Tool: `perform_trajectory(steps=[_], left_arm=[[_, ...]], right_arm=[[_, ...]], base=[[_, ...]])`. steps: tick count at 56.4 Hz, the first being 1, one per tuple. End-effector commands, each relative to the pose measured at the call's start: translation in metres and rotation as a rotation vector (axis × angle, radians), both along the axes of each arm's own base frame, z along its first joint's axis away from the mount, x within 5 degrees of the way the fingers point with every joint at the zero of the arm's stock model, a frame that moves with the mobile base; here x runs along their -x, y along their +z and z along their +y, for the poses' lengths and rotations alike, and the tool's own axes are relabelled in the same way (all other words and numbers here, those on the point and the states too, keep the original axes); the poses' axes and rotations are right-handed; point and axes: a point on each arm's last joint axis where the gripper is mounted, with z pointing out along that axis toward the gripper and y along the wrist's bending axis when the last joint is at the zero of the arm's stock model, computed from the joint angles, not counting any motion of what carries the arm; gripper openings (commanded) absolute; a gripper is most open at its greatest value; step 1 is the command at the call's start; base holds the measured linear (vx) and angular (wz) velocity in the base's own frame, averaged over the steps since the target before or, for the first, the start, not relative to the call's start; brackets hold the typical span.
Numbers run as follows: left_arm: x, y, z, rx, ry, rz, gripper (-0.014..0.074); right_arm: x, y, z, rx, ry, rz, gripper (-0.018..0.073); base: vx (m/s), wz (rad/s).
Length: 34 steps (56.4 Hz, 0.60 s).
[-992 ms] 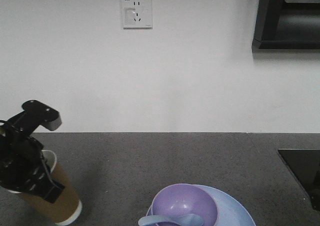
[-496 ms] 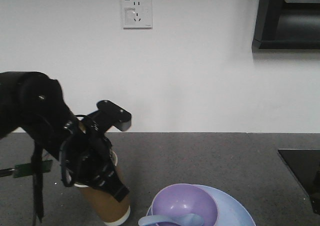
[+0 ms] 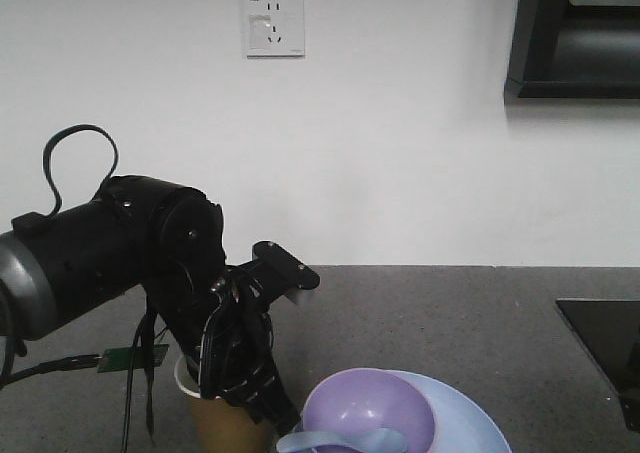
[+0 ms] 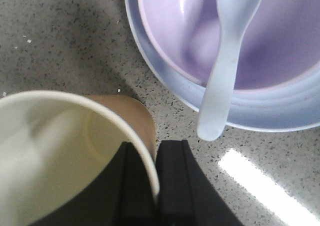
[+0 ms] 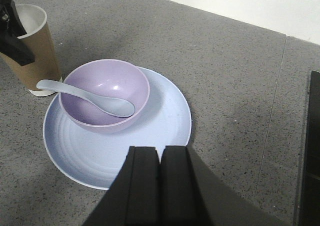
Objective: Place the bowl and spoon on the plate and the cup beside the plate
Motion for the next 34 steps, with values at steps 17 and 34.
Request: perform_trajectory(steps=[17, 34], left_arm=[[0.0047, 0.022, 0.0004, 0.056, 0.005, -0.063, 0.025], [0.0069, 0.0221, 0.0028, 0.033, 0.004, -0.045, 0.0461]], right_arm=[[-0.0009, 0.0139, -0.0006, -0.022, -0.008, -0.093, -0.0011], [-0.0005, 0.0133, -0.0005, -0.022, -0.007, -0.085, -0.0011]], base=[[0.0, 0.0], [0.0, 0.0]])
